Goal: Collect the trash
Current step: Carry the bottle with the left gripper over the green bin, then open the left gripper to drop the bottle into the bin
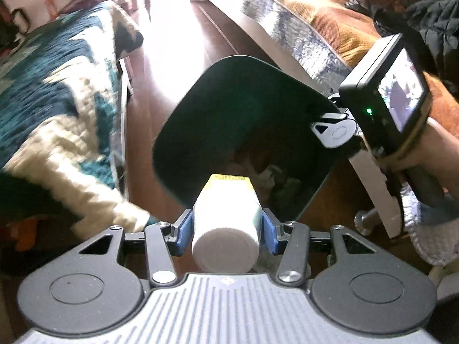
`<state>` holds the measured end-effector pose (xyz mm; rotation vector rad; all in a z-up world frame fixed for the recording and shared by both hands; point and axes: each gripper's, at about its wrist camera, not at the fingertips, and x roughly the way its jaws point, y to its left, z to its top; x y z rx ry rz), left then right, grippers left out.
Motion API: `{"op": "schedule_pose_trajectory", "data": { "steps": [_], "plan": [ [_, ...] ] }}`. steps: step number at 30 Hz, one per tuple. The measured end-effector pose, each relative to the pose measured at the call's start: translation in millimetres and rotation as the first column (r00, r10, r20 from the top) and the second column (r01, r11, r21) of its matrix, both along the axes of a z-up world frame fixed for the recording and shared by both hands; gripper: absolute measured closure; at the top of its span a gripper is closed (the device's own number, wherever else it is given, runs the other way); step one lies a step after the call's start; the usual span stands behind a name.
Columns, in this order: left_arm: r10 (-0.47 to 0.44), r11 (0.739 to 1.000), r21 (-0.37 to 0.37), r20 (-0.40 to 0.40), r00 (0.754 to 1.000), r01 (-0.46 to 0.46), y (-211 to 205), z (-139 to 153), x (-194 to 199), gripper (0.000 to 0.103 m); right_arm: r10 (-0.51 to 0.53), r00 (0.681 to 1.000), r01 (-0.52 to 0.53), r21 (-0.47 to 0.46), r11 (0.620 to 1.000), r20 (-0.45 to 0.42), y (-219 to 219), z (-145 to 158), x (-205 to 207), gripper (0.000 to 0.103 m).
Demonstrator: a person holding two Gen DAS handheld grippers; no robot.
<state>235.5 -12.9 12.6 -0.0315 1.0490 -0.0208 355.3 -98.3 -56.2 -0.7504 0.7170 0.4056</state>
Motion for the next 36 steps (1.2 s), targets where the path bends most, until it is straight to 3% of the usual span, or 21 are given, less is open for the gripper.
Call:
{"op": "schedule_pose_trajectory", "data": {
  "steps": [5,9,17,22,25,36],
  "plan": [
    [0.014,1.0,0.019,0.011,1.0,-0.014,-10.7,-28.4,34.6,0.054,-0.001,1.0,0.001,0.0,1.0,-0.002,-0.4,0.0,0.2,0.1],
    [0.014,1.0,0.018,-0.034,0.999,-0.013,-15.7,-53.1,54.0,0.054,-0.007,1.0,0.007,0.002,1.0,-0.005,-2.7,-0.4,1.3,0.1],
    [0.008,1.0,0.019,-0.089,0.996,-0.006,-20.3,-83.7,67.1,0.053,-0.005,1.0,0.005,0.0,1.0,-0.006,-3.9,-1.0,1.7,0.1],
    [0.009,1.0,-0.005,-0.088,0.996,-0.01,-19.4,-85.6,68.5,0.05,-0.009,1.0,0.009,-0.002,1.0,-0.007,-4.1,-1.3,2.8,0.1],
    [0.009,1.0,-0.004,-0.07,0.997,-0.009,-21.0,-79.5,65.9,0.037,-0.004,1.0,0.004,0.001,1.0,-0.01,-3.0,-0.9,2.2,0.1],
    [-0.023,0.999,-0.025,-0.014,1.0,0.022,-18.8,-34.1,24.2,0.025,-0.002,1.0,0.002,-0.004,1.0,-0.01,-3.5,-0.6,2.0,0.1]
  ]
}}
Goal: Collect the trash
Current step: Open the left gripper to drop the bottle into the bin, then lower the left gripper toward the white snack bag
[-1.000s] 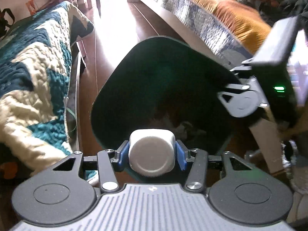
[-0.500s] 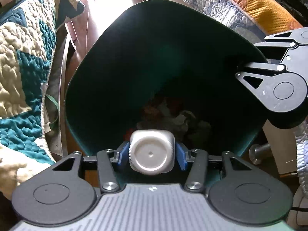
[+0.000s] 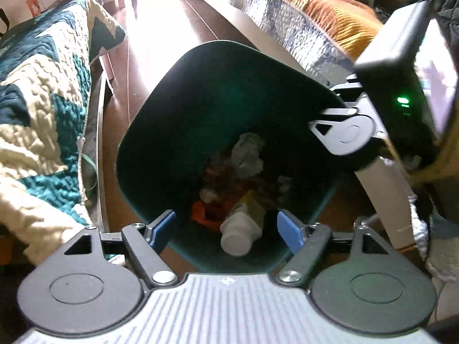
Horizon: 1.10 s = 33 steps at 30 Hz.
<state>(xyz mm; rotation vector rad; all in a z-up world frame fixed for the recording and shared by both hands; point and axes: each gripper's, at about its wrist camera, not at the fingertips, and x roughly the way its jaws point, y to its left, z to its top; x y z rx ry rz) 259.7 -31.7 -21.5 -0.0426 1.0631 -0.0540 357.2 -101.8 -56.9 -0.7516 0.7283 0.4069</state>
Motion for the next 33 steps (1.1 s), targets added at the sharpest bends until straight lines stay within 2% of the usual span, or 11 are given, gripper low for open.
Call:
{"op": "schedule_pose_trajectory", "data": {
  "steps": [7,13,17,24,33],
  "plan": [
    [0.017,0.999,-0.04,-0.016,1.0,-0.018,14.3,16.3,-27.3,0.025,0.002,1.0,-0.002,-0.001,1.0,-0.004,1.4,0.4,-0.5,0.1],
    [0.024,1.0,-0.012,-0.021,1.0,-0.024,12.6,18.0,-53.6,0.022,0.002,1.0,-0.002,-0.004,1.0,-0.006,1.3,0.1,-1.0,0.1],
    [0.061,0.998,0.014,-0.007,0.998,-0.061,12.0,13.1,-65.0,0.022,0.004,1.0,-0.004,-0.006,1.0,-0.006,1.1,0.0,-2.3,0.1],
    [0.092,0.996,0.019,-0.089,0.992,-0.09,7.6,-22.8,-75.6,0.022,0.004,1.0,-0.004,-0.005,1.0,-0.007,1.7,-0.1,-2.3,0.1],
    [0.009,0.996,0.087,-0.141,0.99,0.004,-23.6,-80.5,-75.0,0.022,0.002,1.0,-0.002,-0.005,1.0,-0.006,1.6,0.2,-1.3,0.1]
  ]
}}
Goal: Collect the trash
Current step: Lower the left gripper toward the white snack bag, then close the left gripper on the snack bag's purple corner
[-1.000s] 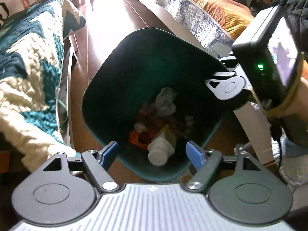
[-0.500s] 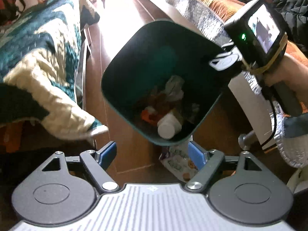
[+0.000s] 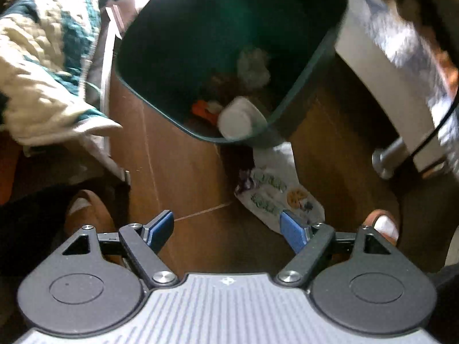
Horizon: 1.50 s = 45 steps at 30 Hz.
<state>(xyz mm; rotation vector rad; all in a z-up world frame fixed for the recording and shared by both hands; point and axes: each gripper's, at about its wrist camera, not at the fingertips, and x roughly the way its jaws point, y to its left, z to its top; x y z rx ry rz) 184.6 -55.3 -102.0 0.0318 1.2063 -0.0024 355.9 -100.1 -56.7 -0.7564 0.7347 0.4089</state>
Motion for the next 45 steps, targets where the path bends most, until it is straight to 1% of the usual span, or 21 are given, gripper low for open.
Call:
{"op": "schedule_pose_trajectory", "data": {
  "steps": [7,10,13,16,18,19,21,24,26,28,30,33,35,37,38,39,41,43,45],
  "plan": [
    [-0.094,0.995,0.033,-0.02,0.995,0.095,-28.7,-45.8,10.8,0.022,-0.022,1.0,0.022,0.004,1.0,-0.007,-6.2,-0.9,5.6,0.1],
    [-0.111,0.994,0.017,-0.036,0.993,0.112,-36.1,-66.9,21.0,0.022,-0.038,0.999,0.039,0.01,0.999,-0.017,-11.7,-1.3,8.9,0.1],
    [-0.143,0.989,0.028,-0.03,0.989,0.144,-42.1,-88.3,29.8,0.022,-0.05,0.999,0.051,0.01,0.999,-0.018,-13.8,-2.2,10.9,0.099],
    [-0.181,0.982,0.058,-0.03,0.983,0.182,-45.6,-111.6,36.2,0.022,-0.065,0.998,0.065,0.015,0.998,-0.026,-16.1,-2.5,14.2,0.099],
    [-0.205,0.973,0.1,-0.046,0.978,0.209,-47.1,-130.3,38.1,0.022,-0.071,0.997,0.071,0.011,0.997,-0.025,-17.0,-3.6,15.6,0.098],
    [-0.203,0.973,0.096,-0.057,0.977,0.208,-45.5,-139.1,40.3,0.022,-0.073,0.997,0.073,0.01,0.997,-0.026,-17.7,-3.7,16.4,0.098],
    [-0.169,0.983,0.057,-0.079,0.982,0.173,-38.6,-150.5,47.7,0.022,-0.086,0.996,0.086,0.016,0.996,-0.035,-20.6,-3.8,18.5,0.098],
    [-0.09,0.996,-0.035,-0.095,0.991,0.087,-25.5,-158.7,63.0,0.022,-0.096,0.995,0.097,0.025,0.995,-0.038,-23.4,-4.1,20.8,0.098],
    [-0.069,0.996,-0.069,-0.094,0.993,0.063,-21.6,-161.0,73.5,0.022,-0.09,0.995,0.091,0.025,0.996,-0.033,-22.7,-4.3,20.7,0.098],
    [-0.075,0.995,-0.075,-0.088,0.993,0.068,-21.4,-163.2,81.2,0.022,-0.082,0.996,0.082,0.018,0.996,-0.026,-21.9,-4.7,20.9,0.098],
    [-0.084,0.995,-0.065,-0.093,0.992,0.078,-22.5,-169.2,89.0,0.022,-0.084,0.996,0.084,0.014,0.996,-0.024,-22.6,-5.2,21.7,0.098],
    [-0.097,0.994,-0.058,-0.102,0.99,0.091,-24.8,-177.6,96.8,0.022,-0.096,0.995,0.097,0.03,0.995,-0.038,-25.8,-4.2,23.6,0.099],
    [-0.101,0.993,-0.078,-0.105,0.989,0.093,-24.1,-181.0,100.2,0.024,-0.09,0.995,0.091,0.025,0.996,-0.033,-25.5,-5.1,22.0,0.099],
    [-0.107,0.99,-0.101,-0.102,0.989,0.097,-23.9,-181.8,102.6,0.035,-0.085,0.996,0.085,0.023,0.996,-0.028,-25.0,-5.3,21.0,0.098],
    [-0.117,0.989,-0.108,-0.107,0.987,0.105,-24.6,-183.1,103.8,0.051,-0.082,0.996,0.082,0.021,0.996,-0.026,-24.8,-5.5,20.8,0.098],
    [-0.122,0.988,-0.11,-0.119,0.985,0.109,-25.3,-184.9,105.2,0.064,-0.083,0.996,0.084,0.021,0.996,-0.025,-24.9,-5.7,21.1,0.098],
    [-0.11,0.99,-0.106,-0.129,0.985,0.097,-24.3,-185.5,103.3,0.065,-0.089,0.996,0.09,0.022,0.996,-0.026,-25.8,-5.8,22.5,0.098],
    [-0.114,0.988,-0.118,-0.113,0.987,0.101,-23.1,-183.1,100.6,0.068,-0.092,0.995,0.092,0.024,0.995,-0.026,-26.4,-5.8,22.5,0.098],
    [-0.128,0.987,-0.111,-0.095,0.987,0.117,-22.9,-178.1,94.7,0.071,-0.087,0.996,0.087,0.019,0.996,-0.02,-25.5,-6.3,20.8,0.098]
  ]
}}
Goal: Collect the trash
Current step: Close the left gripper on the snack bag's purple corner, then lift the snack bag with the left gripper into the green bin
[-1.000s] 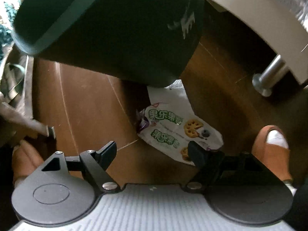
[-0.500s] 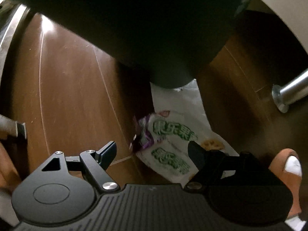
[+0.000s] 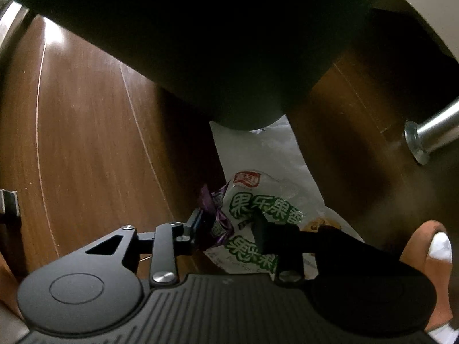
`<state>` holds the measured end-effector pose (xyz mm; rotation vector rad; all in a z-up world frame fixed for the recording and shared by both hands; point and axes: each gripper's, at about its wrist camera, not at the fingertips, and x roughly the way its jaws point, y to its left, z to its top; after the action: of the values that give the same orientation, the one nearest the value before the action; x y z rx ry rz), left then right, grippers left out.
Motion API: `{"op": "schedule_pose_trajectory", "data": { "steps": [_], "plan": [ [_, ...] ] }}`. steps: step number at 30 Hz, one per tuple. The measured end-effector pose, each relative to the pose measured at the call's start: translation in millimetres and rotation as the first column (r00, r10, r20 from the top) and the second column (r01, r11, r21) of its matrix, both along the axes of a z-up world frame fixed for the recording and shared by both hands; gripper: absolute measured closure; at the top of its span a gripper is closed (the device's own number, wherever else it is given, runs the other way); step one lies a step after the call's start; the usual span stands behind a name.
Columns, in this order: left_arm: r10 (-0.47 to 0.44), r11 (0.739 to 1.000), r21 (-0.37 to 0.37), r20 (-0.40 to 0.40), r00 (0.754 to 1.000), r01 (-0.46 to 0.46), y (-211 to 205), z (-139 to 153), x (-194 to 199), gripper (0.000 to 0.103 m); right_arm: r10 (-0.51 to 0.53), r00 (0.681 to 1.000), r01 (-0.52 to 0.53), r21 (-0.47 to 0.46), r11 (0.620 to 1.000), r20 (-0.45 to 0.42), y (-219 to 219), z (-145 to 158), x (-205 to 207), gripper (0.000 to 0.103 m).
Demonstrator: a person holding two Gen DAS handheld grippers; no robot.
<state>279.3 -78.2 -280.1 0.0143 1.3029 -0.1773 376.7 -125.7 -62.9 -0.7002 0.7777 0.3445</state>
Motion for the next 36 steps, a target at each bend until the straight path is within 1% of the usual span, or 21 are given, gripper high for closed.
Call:
{"op": "schedule_pose_trajectory", "data": {
  "steps": [6,9,13,17,22,26,31,36],
  "plan": [
    [-0.022,0.999,0.028,0.036,0.999,0.021,-6.1,13.8,-14.0,0.074,0.007,1.0,-0.007,-0.009,1.0,0.011,0.8,-0.9,-3.0,0.098],
    [-0.014,0.999,0.042,0.032,0.999,0.013,-6.0,26.1,-22.5,0.075,0.006,1.0,-0.006,-0.009,1.0,0.011,0.0,-0.9,-3.1,0.098],
    [-0.03,0.998,0.051,0.046,0.998,0.028,-6.0,46.8,-36.6,0.075,0.004,1.0,-0.003,-0.012,1.0,0.014,0.8,-1.5,-3.5,0.098],
    [-0.009,0.998,0.063,0.041,0.999,0.006,3.3,68.9,-47.8,0.075,0.006,1.0,-0.005,-0.012,1.0,0.015,0.8,-1.6,-4.0,0.098],
    [-0.009,0.997,0.083,0.051,0.999,0.005,21.4,106.1,-62.5,0.075,0.012,1.0,-0.012,-0.013,1.0,0.015,1.7,-1.1,-5.4,0.098],
    [-0.01,0.996,0.087,0.076,0.997,0.004,34.6,143.1,-73.2,0.075,0.02,1.0,-0.019,-0.018,1.0,0.021,4.9,-0.4,-6.6,0.098],
    [0.013,0.999,0.041,0.105,0.994,-0.017,53.5,195.7,-89.5,0.075,0.027,0.999,-0.026,-0.028,0.999,0.027,7.1,-0.5,-8.4,0.098],
    [0.013,1.0,0.023,0.171,0.985,-0.017,66.7,243.2,-97.8,0.075,0.038,0.999,-0.036,-0.033,0.999,0.034,10.2,0.1,-10.4,0.098]
  ]
}}
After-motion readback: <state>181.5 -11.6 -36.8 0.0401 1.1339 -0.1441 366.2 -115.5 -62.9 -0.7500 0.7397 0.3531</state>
